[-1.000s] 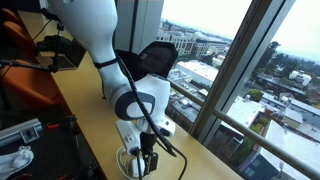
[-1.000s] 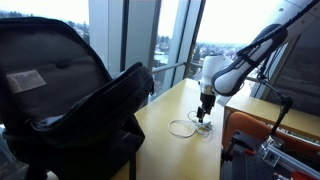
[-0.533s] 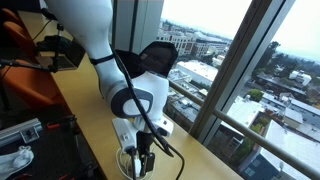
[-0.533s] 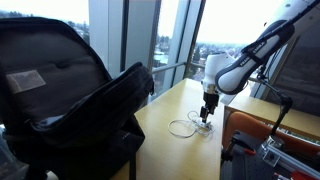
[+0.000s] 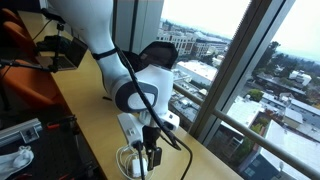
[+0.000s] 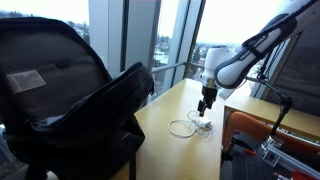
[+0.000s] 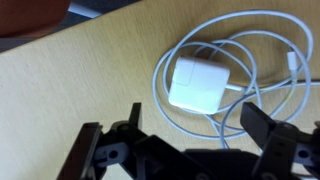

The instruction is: Put the charging cable inside the bag then put the back flat on the table

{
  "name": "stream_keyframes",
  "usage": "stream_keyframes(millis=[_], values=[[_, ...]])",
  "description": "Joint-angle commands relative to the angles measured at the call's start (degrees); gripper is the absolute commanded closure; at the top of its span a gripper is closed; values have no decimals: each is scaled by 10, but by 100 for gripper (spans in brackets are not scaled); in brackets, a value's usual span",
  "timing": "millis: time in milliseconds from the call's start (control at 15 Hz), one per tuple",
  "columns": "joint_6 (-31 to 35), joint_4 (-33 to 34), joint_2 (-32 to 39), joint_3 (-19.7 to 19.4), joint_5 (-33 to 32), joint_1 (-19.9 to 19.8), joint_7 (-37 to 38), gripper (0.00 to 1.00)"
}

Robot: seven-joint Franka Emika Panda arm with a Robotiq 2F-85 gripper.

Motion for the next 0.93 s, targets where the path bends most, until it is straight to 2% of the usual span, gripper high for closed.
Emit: stream_keyframes(millis=[0, 867], values=[[-5, 9, 4, 3, -9, -6, 3, 0], [-15, 11, 27, -7, -12, -11, 8, 0]])
